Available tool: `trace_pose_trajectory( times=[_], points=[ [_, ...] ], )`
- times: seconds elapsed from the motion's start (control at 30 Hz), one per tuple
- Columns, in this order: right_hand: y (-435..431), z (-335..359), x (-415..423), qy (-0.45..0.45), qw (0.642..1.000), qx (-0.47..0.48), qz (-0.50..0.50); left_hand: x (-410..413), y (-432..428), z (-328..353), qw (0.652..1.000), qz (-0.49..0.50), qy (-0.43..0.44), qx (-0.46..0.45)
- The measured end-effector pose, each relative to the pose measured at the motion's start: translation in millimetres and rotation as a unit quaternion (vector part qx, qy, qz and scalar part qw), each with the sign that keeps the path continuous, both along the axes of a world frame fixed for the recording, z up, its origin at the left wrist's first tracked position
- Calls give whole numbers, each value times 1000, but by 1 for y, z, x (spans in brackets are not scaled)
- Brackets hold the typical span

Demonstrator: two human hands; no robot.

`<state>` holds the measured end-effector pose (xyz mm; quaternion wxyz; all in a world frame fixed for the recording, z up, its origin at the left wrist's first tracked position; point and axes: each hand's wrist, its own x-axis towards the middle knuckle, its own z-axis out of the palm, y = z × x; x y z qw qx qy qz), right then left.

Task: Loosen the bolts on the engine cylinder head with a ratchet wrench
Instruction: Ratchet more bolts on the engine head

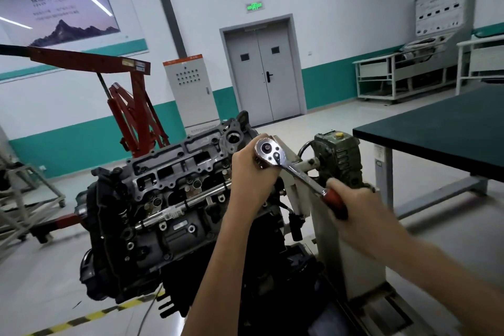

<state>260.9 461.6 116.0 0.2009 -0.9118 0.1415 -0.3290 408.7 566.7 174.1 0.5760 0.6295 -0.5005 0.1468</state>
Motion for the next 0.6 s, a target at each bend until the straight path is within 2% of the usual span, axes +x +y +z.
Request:
trace_pose_trajectory(
  times=[0.07,0.13,0.2,0.27,0.33,0.43,0.53,0.6],
  points=[
    [43,-21,5,-58,992,111,34,-3,-6,-5,999,19,-9,-25],
    [82,-34,17,-123,966,222,51,-5,-6,-8,999,18,-9,-34],
    [104,-38,28,-155,949,267,61,-2,-3,-7,999,7,-7,-31],
    [98,-37,27,-140,951,268,68,1,0,-5,1000,8,-8,-9],
    [69,-35,17,-94,973,202,58,0,0,-3,1000,6,-7,9],
    [4,-12,-1,-2,999,18,31,0,0,0,1000,-3,1,29],
    [-49,39,-7,27,986,-166,9,4,3,3,998,-20,-5,55],
    [-66,66,-2,27,970,-241,-8,5,5,6,997,-25,-8,73]
  ],
)
